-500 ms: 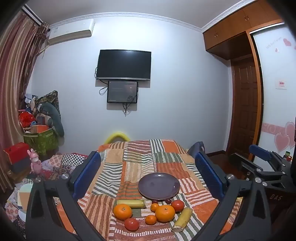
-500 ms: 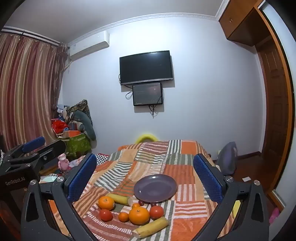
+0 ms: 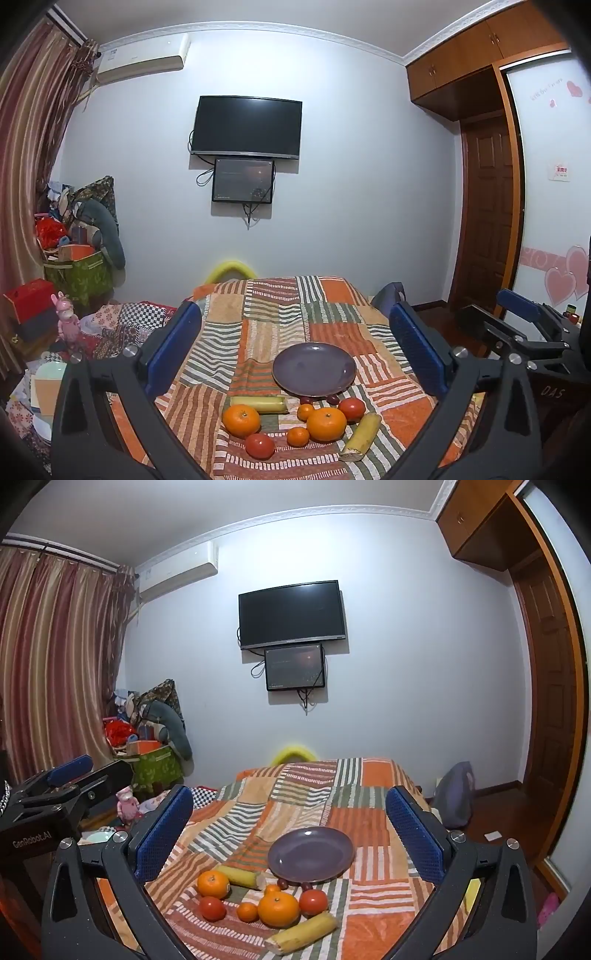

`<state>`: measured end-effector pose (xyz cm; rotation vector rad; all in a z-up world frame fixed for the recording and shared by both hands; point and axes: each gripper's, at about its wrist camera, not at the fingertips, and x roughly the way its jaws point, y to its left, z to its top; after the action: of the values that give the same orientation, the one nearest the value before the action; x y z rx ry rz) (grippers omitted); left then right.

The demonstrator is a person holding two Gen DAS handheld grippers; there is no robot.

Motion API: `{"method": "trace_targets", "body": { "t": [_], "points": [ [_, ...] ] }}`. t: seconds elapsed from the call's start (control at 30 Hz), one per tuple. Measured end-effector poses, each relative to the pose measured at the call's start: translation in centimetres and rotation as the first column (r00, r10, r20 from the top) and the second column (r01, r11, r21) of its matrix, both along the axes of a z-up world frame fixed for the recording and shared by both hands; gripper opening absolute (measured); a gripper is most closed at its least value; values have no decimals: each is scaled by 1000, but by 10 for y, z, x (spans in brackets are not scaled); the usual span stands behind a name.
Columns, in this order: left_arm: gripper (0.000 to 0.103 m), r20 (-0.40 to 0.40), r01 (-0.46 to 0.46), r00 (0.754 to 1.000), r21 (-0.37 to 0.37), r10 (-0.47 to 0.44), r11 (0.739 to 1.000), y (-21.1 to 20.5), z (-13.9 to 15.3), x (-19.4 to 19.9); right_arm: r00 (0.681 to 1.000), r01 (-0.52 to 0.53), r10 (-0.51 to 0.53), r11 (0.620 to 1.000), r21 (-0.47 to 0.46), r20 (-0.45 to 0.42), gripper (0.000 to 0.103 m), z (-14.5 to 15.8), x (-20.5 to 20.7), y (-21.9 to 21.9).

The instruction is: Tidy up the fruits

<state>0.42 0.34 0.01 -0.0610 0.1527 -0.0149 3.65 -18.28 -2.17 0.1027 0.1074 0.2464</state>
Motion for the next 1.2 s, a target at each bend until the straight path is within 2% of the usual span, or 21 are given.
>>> {"method": "trace_targets", "body": {
  "t": [1.2],
  "points": [
    [103, 0, 18, 1000, 15, -18, 1000, -8, 3, 1, 1000, -5, 5, 1000, 1, -12, 103, -2, 2, 2]
  ]
}}
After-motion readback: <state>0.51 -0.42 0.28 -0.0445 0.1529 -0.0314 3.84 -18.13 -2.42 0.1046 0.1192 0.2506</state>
